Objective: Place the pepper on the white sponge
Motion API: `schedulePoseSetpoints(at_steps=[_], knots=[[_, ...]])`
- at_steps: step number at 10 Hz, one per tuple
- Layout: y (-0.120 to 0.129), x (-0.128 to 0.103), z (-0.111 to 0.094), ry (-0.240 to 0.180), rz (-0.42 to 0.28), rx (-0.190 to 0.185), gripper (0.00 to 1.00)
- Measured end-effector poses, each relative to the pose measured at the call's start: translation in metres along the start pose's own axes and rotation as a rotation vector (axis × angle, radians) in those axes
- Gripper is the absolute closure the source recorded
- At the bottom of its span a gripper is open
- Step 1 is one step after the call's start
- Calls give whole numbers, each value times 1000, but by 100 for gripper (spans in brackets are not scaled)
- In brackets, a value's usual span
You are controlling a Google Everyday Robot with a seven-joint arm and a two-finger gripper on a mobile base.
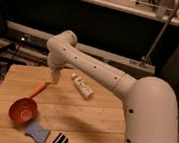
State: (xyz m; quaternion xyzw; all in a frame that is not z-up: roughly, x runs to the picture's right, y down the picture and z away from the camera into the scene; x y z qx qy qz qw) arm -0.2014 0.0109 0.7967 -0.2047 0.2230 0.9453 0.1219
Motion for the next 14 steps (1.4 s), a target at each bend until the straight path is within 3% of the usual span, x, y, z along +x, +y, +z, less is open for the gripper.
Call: schedulePoseSetpoints(at_steps=[3,5,7,10,14], knots=[[4,14,5,-9,280,-66,20],[4,35,8,3,379,-92,20],[3,51,12,46,448,-105,20],[6,43,26,150,583,-119,20],[11,31,34,203,650,-128,20]])
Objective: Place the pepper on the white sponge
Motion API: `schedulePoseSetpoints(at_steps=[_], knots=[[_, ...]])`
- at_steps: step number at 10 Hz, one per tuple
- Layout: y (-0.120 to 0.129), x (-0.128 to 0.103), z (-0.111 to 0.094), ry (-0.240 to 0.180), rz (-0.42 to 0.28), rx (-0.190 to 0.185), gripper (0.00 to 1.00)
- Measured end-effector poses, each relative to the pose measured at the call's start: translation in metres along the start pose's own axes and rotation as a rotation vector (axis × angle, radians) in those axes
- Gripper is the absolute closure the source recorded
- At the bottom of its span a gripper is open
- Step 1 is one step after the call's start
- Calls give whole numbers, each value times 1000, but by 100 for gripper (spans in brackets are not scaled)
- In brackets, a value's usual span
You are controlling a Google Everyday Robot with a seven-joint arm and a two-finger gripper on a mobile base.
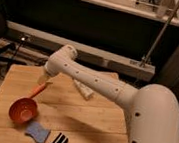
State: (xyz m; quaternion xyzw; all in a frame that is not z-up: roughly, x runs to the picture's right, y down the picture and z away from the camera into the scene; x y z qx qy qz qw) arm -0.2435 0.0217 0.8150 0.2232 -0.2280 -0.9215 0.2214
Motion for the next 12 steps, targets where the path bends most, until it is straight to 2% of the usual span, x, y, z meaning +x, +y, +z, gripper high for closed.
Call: schedulePoseSetpoints(at_steps=[4,5,6,8,9,10,11,12], knots=[[-2,1,1,0,-3,4,20],[-3,1,0,-1,6,14,20],[-3,1,-3,1,43,30,20],[-1,5,-13,-3,220,96,20],[-2,7,-18,-30,343,150,20],[-4,8,-20,-57,407,186,20],[-11,9,-20,-116,476,243,20],[-19,11,-17,-194,505,287,20]])
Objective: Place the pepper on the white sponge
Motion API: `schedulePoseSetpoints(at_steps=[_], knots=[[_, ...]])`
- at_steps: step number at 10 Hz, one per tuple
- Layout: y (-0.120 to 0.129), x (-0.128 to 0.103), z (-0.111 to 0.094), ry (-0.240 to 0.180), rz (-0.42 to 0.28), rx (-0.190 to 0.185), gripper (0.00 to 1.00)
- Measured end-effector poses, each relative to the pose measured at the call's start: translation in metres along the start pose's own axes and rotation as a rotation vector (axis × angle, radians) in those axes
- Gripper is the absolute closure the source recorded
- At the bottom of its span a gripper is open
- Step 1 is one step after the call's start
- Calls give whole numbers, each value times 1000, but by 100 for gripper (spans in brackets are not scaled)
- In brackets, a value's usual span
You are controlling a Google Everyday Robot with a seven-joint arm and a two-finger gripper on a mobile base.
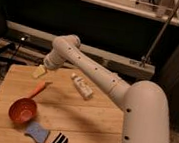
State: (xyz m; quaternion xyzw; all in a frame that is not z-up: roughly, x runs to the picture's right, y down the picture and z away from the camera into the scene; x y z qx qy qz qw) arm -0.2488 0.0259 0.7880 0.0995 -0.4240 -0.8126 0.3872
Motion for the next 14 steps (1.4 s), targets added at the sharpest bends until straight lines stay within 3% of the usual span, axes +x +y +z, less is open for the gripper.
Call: schedulePoseSetpoints(at_steps=[2,3,5,14], knots=[[-12,-1,6,-178,27,4,20],[-17,-4,5,-242,26,2,20],[-19,-19,-1,-325,25,-1,20],[-18,-23,-2,-339,27,-4,20]])
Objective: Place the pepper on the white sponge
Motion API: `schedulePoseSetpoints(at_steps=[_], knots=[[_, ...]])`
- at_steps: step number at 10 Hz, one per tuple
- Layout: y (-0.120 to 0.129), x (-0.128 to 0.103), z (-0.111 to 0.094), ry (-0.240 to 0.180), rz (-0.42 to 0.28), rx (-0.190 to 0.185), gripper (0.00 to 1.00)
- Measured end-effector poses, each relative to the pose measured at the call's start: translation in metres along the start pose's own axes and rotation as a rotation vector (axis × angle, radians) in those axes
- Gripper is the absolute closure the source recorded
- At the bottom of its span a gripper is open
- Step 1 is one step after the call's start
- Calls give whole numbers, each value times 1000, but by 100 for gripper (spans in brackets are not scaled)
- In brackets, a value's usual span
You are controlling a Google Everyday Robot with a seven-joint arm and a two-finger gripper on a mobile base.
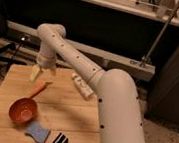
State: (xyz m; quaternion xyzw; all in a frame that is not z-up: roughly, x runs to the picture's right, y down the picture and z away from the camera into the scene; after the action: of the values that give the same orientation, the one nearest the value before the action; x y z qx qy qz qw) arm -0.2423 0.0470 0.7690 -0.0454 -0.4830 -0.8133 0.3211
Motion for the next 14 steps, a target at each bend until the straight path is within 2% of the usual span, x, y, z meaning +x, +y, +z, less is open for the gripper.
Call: schedulePoseSetpoints(at_steps=[5,6,7,9,11,12,13,14], knots=[[0,0,1,0,5,2,20],[-1,0,2,-1,24,11,20],[-5,4,6,11,70,39,20],[-17,16,15,40,212,112,20],[-20,25,20,88,415,182,20],[-21,28,23,105,494,202,20],[-18,29,27,126,629,214,20],[-15,27,30,136,710,210,20]])
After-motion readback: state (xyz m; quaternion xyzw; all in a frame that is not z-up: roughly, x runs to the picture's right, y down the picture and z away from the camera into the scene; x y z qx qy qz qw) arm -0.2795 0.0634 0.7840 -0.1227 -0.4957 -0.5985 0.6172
